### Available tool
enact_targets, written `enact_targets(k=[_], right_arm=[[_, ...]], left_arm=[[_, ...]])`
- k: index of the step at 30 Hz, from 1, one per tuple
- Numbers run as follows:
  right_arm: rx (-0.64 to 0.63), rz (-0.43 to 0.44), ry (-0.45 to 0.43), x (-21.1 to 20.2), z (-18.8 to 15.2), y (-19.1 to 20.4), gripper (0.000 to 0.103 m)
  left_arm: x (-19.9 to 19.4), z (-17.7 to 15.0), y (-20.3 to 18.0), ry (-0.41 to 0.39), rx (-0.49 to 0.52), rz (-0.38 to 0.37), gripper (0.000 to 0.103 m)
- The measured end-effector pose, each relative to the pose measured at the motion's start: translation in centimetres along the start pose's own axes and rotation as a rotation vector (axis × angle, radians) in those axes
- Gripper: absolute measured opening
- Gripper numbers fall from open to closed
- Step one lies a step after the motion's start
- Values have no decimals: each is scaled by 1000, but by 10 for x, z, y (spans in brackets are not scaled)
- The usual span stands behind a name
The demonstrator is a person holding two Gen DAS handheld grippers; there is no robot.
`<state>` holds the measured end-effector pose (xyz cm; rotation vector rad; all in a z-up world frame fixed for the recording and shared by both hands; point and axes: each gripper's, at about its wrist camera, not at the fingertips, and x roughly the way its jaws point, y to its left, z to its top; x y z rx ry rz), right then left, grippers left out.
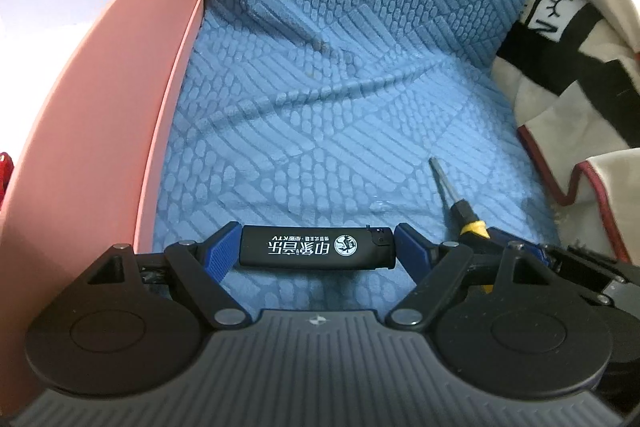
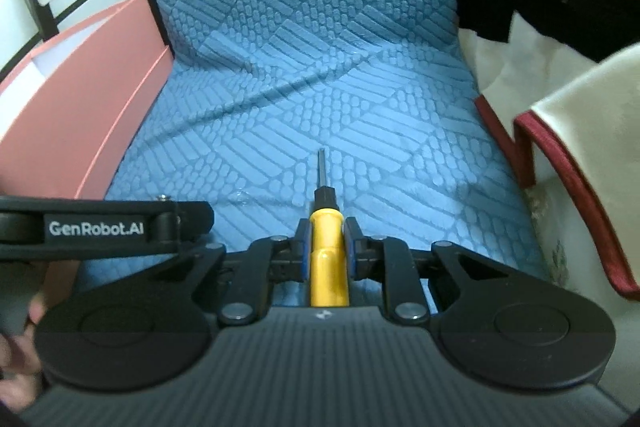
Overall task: Organize rigid objects
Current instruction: 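Lift and carry the USB stick and screwdriver over the pink box with both tools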
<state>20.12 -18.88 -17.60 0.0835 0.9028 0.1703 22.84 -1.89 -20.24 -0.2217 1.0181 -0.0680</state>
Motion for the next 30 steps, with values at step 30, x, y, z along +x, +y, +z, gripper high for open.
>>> enact_targets(k=[30], right_arm=[[10, 55, -6, -124, 10, 5, 20]], left_arm=[[-137, -13, -13, -73, 34, -16, 85]])
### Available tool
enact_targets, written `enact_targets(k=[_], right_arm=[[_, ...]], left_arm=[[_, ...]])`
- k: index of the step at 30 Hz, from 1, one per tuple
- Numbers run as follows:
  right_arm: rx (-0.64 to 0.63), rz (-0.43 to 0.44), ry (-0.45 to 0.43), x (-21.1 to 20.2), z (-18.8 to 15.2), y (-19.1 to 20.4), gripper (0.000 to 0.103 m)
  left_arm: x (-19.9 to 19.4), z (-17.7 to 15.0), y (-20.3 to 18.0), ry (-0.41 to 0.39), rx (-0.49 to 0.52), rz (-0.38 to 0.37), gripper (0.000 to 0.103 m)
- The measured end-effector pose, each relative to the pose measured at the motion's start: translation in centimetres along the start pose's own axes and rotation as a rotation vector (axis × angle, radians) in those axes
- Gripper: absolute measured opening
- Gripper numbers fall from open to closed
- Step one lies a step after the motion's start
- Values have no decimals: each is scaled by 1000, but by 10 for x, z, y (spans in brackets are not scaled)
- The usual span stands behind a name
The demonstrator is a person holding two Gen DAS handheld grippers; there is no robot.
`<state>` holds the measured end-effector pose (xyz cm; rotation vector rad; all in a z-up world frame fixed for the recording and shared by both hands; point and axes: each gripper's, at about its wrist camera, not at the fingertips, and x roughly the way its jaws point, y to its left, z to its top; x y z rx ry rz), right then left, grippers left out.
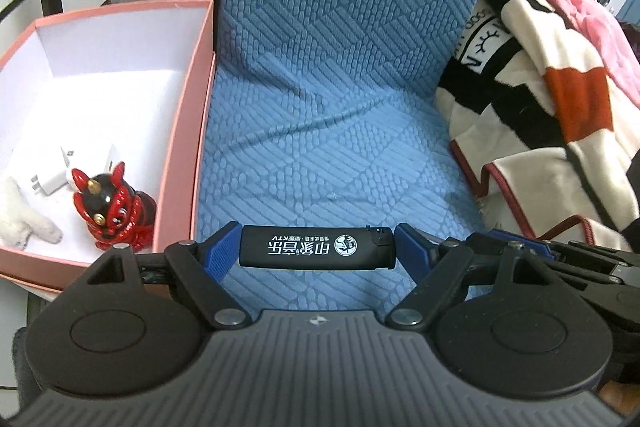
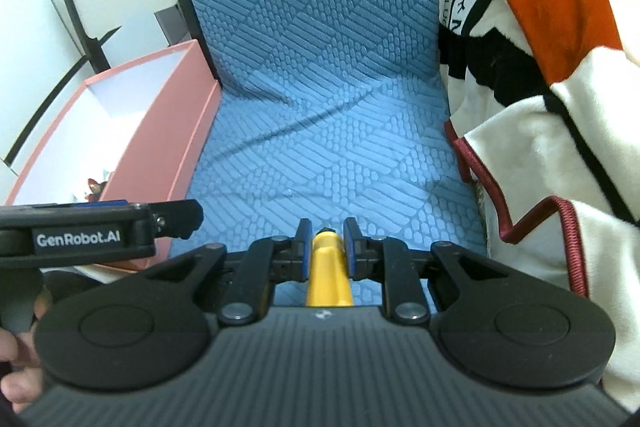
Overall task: Organize rigid objects
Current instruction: 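Lift and carry the USB stick and screwdriver over the pink box with both tools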
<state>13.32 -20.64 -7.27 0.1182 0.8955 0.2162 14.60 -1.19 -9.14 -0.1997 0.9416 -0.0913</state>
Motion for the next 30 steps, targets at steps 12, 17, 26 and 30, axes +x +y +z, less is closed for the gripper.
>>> enact_targets(k=[12, 17, 26, 30], right_arm=[[-43, 43, -57, -31, 36, 30, 20], [-78, 88, -88, -38, 54, 55, 20], [-168, 173, -120, -43, 71, 112, 20], [-209, 215, -121, -43, 75, 140, 20]], left_arm=[[-45, 28, 17, -61, -17, 19, 85], [-70, 42, 36, -98, -34, 39, 85], [-115, 58, 82, -168, -70, 106, 85], [-135, 58, 108, -191, -100, 140, 85]])
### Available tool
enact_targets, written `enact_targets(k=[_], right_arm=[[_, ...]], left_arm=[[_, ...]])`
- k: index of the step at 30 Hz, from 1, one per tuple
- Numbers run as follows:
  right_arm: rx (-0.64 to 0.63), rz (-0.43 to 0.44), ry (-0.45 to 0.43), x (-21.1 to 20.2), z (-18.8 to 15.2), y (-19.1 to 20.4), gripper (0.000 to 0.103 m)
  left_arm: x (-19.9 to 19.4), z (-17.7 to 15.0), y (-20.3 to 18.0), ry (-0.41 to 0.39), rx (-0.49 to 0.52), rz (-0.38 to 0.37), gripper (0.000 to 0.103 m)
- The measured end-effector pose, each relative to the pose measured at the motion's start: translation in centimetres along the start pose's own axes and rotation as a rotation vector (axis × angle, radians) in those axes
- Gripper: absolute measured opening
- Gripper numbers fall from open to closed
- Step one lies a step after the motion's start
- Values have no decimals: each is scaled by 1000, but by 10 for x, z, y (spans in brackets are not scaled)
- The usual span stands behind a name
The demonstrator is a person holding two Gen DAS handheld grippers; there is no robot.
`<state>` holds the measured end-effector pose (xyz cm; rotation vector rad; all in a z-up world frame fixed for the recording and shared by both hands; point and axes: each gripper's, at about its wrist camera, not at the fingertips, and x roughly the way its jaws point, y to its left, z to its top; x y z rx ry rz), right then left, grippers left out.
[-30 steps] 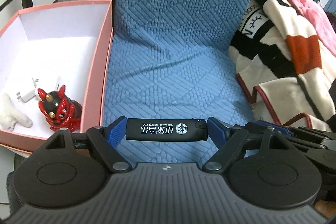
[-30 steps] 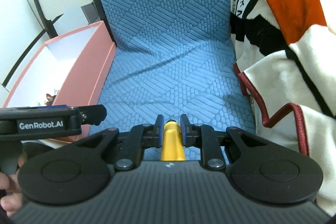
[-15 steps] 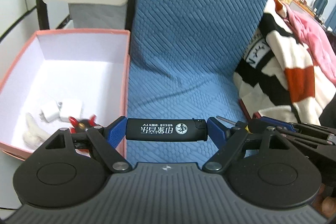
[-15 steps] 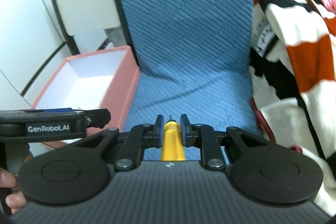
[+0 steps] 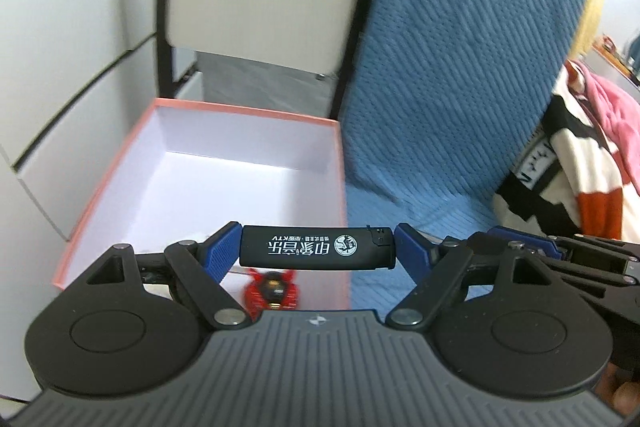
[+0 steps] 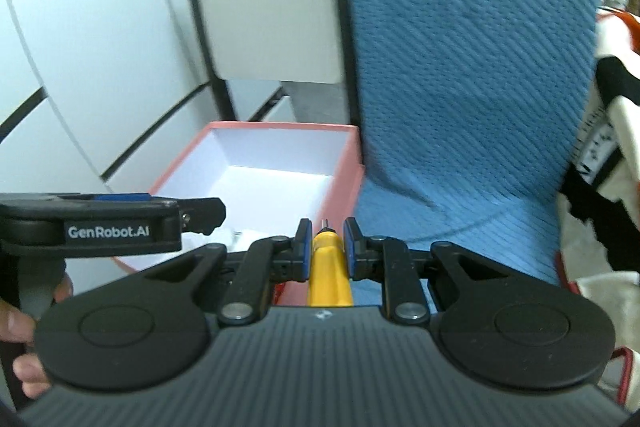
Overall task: Organize rigid objects
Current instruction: 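Lift and carry the USB stick and screwdriver over the pink box with both tools, then lower both items into the pink box and open both tools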
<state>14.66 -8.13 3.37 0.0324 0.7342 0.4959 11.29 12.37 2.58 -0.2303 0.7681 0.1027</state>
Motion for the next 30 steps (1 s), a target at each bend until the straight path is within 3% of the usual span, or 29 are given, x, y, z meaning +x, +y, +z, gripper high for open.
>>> enact_targets(k=[6, 14, 30], right_arm=[[-41, 74, 15, 17, 7, 38, 20], [-33, 105, 79, 56, 7, 63, 20], [4, 76, 199, 169, 4, 78, 20]], left_arm=[[-15, 0, 46, -16, -51, 46, 85], [4, -3, 95, 25, -91, 68, 85], [113, 5, 153, 159, -72, 89, 85]])
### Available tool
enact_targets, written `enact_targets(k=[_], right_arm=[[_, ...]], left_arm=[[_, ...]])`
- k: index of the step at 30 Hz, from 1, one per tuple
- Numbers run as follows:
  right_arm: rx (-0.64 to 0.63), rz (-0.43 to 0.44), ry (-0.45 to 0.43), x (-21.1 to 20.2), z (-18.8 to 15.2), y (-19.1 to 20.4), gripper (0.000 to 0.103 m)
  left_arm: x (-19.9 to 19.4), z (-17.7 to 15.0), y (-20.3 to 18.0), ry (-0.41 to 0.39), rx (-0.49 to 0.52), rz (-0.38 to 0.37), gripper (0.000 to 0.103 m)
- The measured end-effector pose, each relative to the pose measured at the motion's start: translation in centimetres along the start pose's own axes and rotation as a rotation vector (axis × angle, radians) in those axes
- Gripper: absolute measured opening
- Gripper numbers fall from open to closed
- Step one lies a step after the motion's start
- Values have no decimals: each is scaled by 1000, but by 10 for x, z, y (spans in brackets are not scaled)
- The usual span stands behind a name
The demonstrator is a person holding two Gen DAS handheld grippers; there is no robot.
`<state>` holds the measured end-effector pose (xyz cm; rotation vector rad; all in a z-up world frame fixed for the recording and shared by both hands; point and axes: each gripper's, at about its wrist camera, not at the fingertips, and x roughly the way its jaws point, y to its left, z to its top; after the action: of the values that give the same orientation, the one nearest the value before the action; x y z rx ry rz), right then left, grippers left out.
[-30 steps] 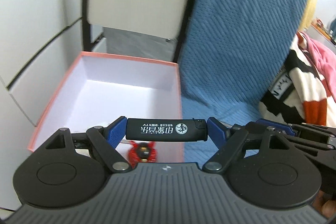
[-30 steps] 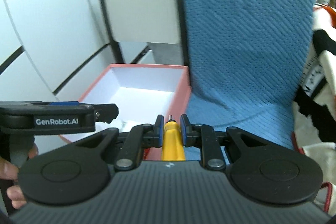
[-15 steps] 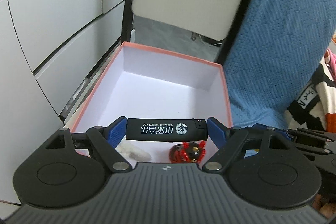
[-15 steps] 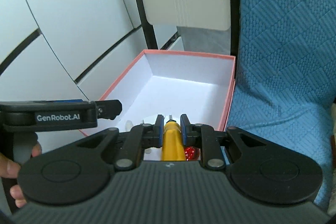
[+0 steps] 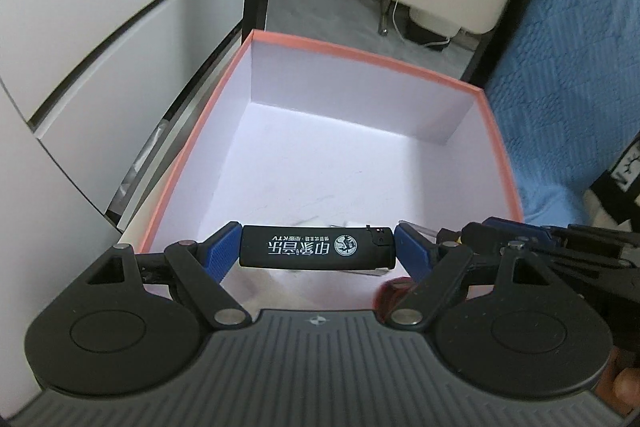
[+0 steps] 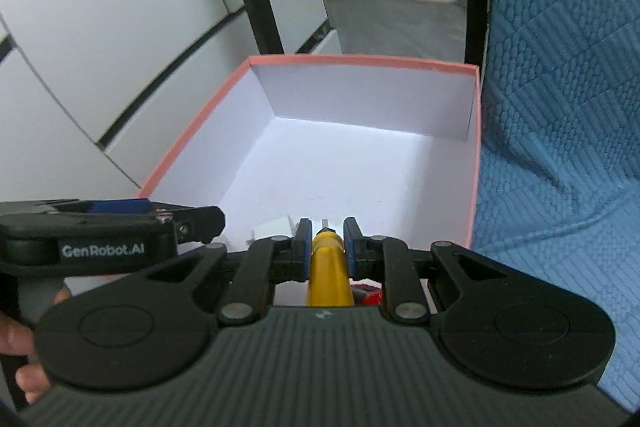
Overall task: Organize rigid objects
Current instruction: 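Lower both items into the pink box and open both tools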
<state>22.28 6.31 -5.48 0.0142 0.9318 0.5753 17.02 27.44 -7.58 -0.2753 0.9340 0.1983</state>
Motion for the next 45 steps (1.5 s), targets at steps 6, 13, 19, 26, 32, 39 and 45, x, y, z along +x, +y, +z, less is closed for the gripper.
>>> enact_targets(k=[6, 13, 19, 26, 32, 39, 45], right_arm=[[-10, -23, 49, 38, 0, 2, 20], [-6, -45, 74, 58, -2, -3, 21], [25, -22, 62, 49, 1, -7, 30], [19, -8, 3, 13, 2, -2, 32], [9, 3, -60, -30, 1, 3, 32], [-6, 0, -111, -77, -7, 6, 32], [-37, 15, -150, -112, -17, 5, 32]], left_arm=[[30, 5, 17, 32, -13, 4, 85], [43, 7, 18, 61, 0, 2, 86], [32, 6, 16, 54, -27, -5, 87], [-3, 3, 0, 4, -10, -2, 88], [-40, -2, -14, -49, -14, 1, 88], [-87, -13, -33, -108, -19, 2, 88], [-121, -27, -51, -148, -15, 7, 88]])
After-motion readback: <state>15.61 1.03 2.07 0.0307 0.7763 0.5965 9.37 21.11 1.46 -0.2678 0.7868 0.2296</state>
